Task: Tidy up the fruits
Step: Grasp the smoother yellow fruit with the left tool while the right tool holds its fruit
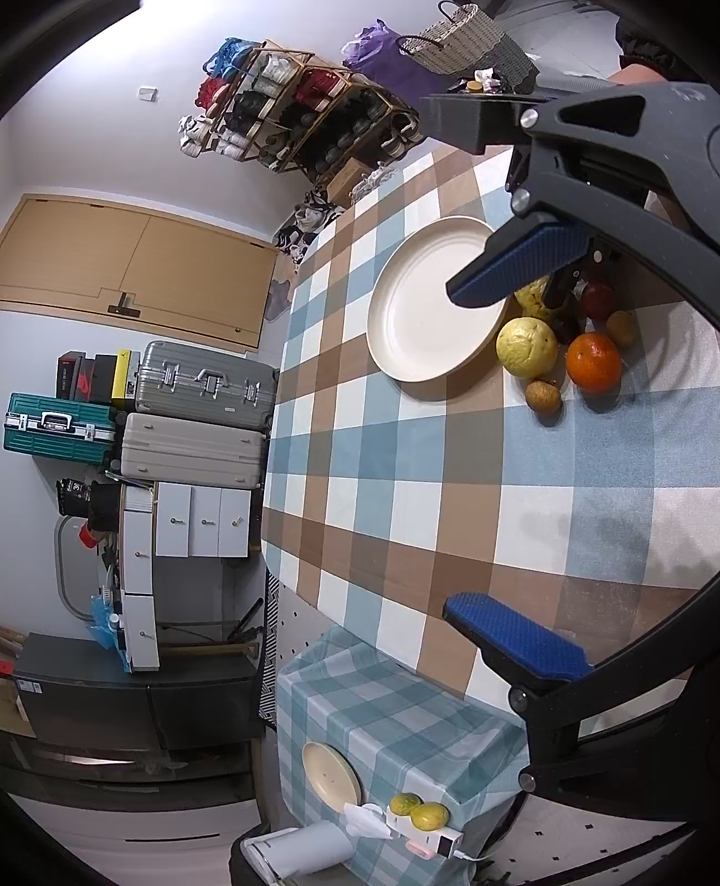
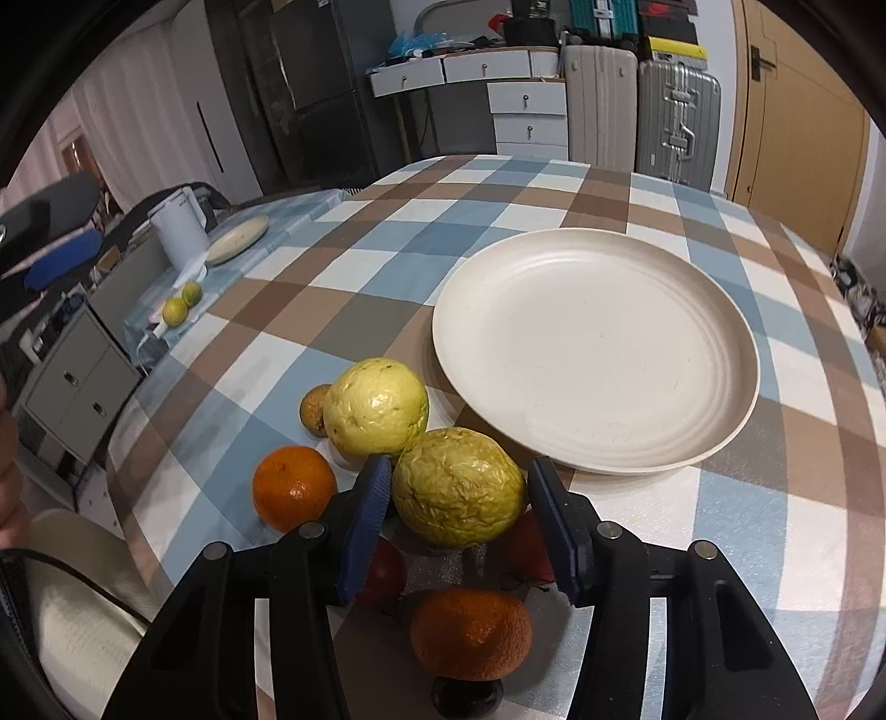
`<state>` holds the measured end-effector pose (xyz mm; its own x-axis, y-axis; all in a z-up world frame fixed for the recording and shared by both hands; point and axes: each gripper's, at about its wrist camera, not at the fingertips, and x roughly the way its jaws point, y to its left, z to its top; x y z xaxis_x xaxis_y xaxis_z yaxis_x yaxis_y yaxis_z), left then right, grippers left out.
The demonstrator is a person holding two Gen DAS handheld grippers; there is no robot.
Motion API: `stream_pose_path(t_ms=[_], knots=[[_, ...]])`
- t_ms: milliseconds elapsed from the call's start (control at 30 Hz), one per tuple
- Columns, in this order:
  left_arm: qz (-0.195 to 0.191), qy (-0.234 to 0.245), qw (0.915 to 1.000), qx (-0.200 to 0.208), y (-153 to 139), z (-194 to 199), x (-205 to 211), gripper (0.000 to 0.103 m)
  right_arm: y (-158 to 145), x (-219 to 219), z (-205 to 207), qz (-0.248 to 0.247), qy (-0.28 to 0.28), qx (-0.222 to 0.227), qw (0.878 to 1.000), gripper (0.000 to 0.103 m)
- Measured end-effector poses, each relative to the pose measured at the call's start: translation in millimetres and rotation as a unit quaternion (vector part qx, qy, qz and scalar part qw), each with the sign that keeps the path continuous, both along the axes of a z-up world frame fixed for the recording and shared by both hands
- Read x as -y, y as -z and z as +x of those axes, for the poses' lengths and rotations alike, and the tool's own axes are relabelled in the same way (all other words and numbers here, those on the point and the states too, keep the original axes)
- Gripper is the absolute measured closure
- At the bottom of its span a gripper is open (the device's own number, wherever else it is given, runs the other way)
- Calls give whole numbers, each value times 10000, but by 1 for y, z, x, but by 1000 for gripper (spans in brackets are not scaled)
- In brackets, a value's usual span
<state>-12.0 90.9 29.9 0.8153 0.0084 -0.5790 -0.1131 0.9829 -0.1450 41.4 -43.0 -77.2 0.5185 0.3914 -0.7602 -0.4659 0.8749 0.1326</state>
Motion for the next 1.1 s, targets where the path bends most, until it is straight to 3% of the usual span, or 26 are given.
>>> stream_pose_path(t_ms=[367, 700, 1100], knots=[[-2, 13, 10000, -12, 0, 0, 1, 0, -4, 7, -3, 160, 14, 41, 9999, 54], [1, 12, 10000, -10, 0, 0, 2, 0, 2, -9, -8, -373, -208, 70, 9991, 48], [29, -4, 10000, -55, 0, 2, 2, 0, -9, -3, -6, -75, -128, 122, 9998, 50]])
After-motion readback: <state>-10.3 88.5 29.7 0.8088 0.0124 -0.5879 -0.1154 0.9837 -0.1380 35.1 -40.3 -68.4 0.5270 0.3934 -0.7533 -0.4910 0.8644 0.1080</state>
